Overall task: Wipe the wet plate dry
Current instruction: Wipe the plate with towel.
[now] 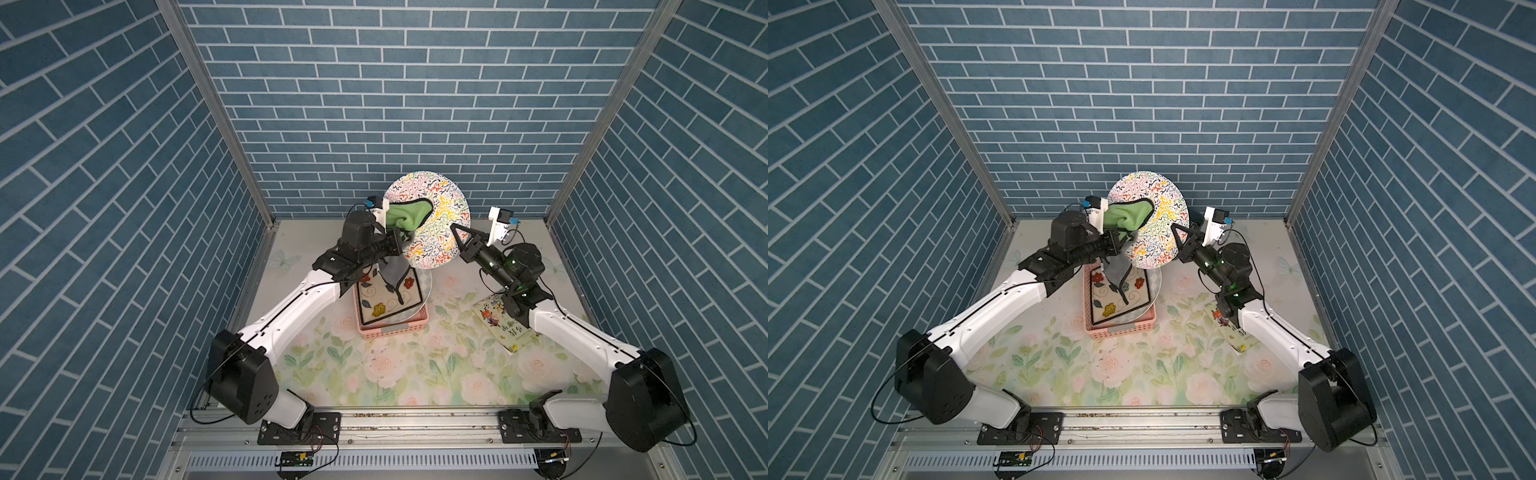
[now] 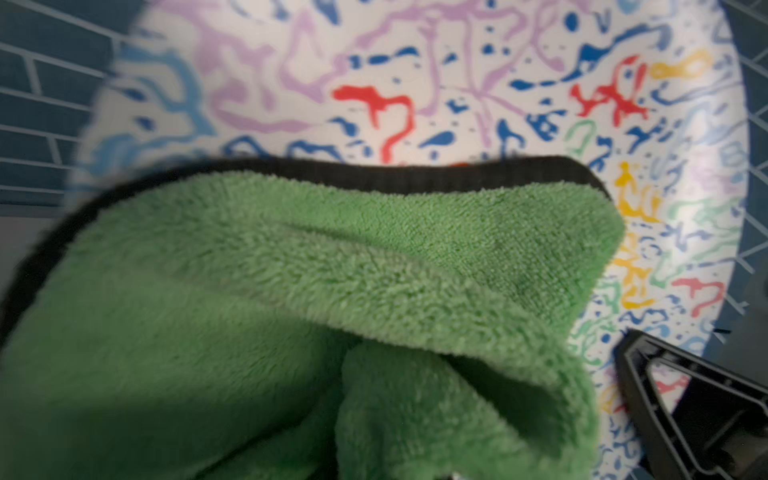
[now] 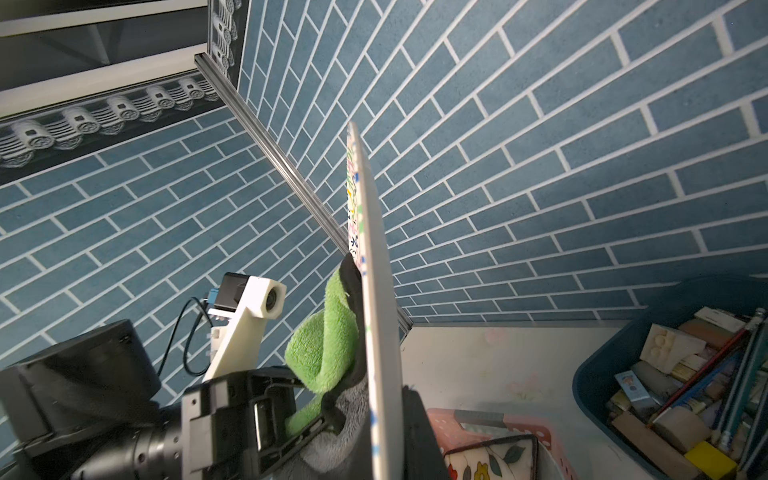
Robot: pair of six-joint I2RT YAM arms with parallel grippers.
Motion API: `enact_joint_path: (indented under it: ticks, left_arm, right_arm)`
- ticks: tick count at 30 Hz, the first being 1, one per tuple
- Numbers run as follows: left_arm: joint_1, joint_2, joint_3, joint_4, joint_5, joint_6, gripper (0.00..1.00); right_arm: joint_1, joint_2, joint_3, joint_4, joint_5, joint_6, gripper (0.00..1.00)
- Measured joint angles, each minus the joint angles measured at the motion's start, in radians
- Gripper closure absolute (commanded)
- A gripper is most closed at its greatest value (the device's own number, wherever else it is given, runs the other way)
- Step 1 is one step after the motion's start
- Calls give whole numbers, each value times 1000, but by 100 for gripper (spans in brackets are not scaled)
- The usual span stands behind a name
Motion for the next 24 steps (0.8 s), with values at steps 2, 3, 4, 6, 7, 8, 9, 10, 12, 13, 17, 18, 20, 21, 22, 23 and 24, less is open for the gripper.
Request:
enact_joint_path:
  ticks: [2, 3, 4, 6, 7, 8, 9, 10, 12, 13, 17, 18, 20, 21, 22, 23, 24]
  left_arm:
    - [-21, 8, 27, 26, 10, -3, 100]
    - [-23, 2, 27, 40, 23, -7, 100]
    - [-22, -13, 21, 58, 42, -21, 100]
    - [3, -58, -26, 116, 94, -71, 100]
    - [26, -85, -58, 158, 127, -111, 100]
    - [53, -115, -95, 204, 157, -155, 100]
    - [82, -142, -130, 253, 184, -204, 100]
    - [112, -164, -163, 308, 218, -258, 100]
    - [149, -175, -196, 420, 278, -356, 100]
    - [153, -170, -205, 489, 314, -411, 100]
    - [138, -132, -210, 773, 441, -623, 100]
    - [132, -126, -203, 841, 467, -669, 100]
    - [121, -117, -174, 937, 504, -729, 100]
    - [113, -115, -153, 981, 518, -752, 100]
    - [104, -115, -132, 1015, 529, -771, 100]
    - [97, -115, -112, 1043, 536, -788, 100]
    - [91, -113, -91, 1070, 537, -809, 100]
  right_arm:
    - [-36, 22, 56, -8, -32, 24, 100]
    - [-60, 22, 73, -2, -52, 47, 100]
    - [-90, 16, 85, 14, -70, 76, 100]
    - [-151, -14, 95, 49, -94, 130, 100]
    - [-183, -39, 95, 61, -105, 145, 100]
    - [-214, -66, 94, 72, -113, 170, 100]
    - [-241, -90, 94, 92, -116, 203, 100]
    - [-266, -117, 93, 120, -114, 236, 100]
    - [-285, -161, 84, 186, -115, 295, 100]
    - [-285, -178, 76, 235, -121, 331, 100]
    - [-276, -182, 32, 434, -160, 482, 100]
    - [-275, -171, 21, 473, -169, 517, 100]
    - [-272, -133, 10, 540, -185, 585, 100]
    - [-269, -109, 9, 566, -194, 615, 100]
    - [-265, -84, 9, 592, -202, 650, 100]
    - [-261, -62, 10, 618, -201, 705, 100]
    - [-258, -43, 12, 649, -200, 756, 100]
